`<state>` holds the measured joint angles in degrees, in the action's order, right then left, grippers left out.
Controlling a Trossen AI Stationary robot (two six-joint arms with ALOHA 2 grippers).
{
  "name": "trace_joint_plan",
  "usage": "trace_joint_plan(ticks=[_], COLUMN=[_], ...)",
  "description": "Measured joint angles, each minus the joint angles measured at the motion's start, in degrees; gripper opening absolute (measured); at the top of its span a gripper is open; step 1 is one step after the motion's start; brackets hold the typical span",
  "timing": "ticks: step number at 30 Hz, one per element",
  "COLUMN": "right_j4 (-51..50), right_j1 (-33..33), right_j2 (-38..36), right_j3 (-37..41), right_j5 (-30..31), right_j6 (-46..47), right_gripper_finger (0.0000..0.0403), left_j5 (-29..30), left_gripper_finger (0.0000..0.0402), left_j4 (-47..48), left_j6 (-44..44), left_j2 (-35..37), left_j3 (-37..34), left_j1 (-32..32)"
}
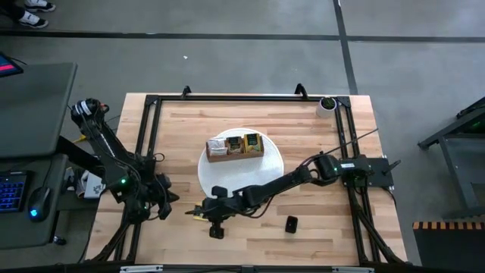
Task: Pick & Place Tea
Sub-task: Put the yellow tea bag into the right section of the wooden organizer
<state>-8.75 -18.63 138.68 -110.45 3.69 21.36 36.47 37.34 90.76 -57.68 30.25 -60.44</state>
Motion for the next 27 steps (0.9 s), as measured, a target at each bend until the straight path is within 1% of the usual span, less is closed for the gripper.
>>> trace_joint_plan(ticks=[6,9,12,23,27], right_j4=[-5.9,-6.2,-6.8,-6.2,-6.4], right_j1=[0.3,0.7,0.8,1.6,1.7], right_j2=[0.3,0.4,0.4,2.4,3.5], right_j3=[-0.1,-0.1,-0.1,0.0,-0.2], right_j5=[2.8,1.7,1.9,0.3,-0.9], right_j6=[2.6,1.8,1.7,3.2,5.6], right_gripper_finger=[0.0,0.0,0.0,0.0,0.0], left_j5=[0.1,0.1,0.1,0.2,0.2], left_gripper_finger=[0.0001,0.0001,0.0001,0.0001,0.0001], left_j4=[-2.4,-4.6,-5.9,-5.9,-5.9], left_j6=[0.7,0.9,1.1,1.0,1.0], left_j2=[-0.3,-0.3,-0.3,-0.3,-0.3], left_j3=[-2.0,-3.4,-4.2,-4.3,-4.3], left_j1=[0.0,0.0,0.0,0.0,0.0])
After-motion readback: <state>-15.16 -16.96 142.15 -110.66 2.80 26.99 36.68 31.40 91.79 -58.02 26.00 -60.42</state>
